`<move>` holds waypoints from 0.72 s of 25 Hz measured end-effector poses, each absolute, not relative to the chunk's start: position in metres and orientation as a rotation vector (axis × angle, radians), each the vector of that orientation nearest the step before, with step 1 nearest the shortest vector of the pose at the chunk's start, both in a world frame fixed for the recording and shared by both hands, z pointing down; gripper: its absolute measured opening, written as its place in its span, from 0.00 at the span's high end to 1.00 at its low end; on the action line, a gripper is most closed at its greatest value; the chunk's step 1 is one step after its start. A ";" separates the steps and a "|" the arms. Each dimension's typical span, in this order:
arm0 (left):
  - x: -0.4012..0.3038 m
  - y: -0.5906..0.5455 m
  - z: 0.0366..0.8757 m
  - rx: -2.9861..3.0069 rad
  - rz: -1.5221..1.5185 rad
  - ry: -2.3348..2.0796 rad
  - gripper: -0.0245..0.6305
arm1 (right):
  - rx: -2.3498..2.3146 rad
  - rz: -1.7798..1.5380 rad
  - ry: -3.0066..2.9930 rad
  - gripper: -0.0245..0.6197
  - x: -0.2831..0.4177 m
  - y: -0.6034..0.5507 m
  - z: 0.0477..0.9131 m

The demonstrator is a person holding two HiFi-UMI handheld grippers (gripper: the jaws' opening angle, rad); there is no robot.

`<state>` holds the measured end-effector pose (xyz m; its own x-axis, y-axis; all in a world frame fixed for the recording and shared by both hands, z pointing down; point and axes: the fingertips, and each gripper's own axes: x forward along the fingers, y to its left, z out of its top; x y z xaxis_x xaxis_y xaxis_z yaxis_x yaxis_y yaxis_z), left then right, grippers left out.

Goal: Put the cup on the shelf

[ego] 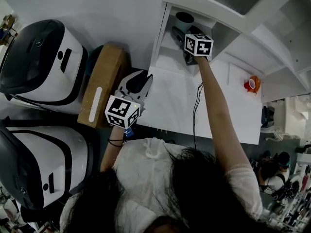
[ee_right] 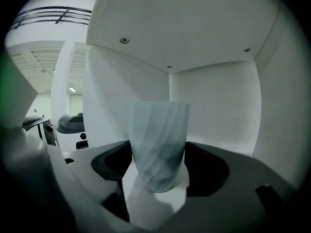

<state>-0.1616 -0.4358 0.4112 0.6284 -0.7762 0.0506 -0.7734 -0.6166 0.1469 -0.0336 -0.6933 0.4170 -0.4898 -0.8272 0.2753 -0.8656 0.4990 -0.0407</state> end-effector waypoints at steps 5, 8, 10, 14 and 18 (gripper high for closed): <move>-0.159 -0.434 0.410 2.696 -0.033 -1.288 0.82 | 1.429 0.289 -2.520 0.43 -0.033 -0.688 0.424; -0.158 -0.433 0.409 2.695 -0.034 -1.293 0.82 | 1.429 0.298 -2.508 0.43 -0.034 -0.689 0.427; -0.160 -0.432 0.409 2.693 -0.033 -1.299 0.82 | 1.429 0.291 -2.500 0.43 -0.034 -0.689 0.428; -0.165 -0.431 0.410 2.685 -0.029 -1.320 0.82 | 1.397 0.359 -2.471 0.43 -0.036 -0.690 0.434; -0.169 -0.430 0.409 2.674 -0.031 -1.339 0.82 | 1.393 0.454 -2.429 0.43 -0.030 -0.686 0.439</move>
<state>-0.1692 -0.4301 0.4090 0.6009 -0.7978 0.0491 -0.7947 -0.5897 0.1438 -0.0297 -0.6860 0.4391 -0.4830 -0.7734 0.4106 -0.8695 0.4791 -0.1203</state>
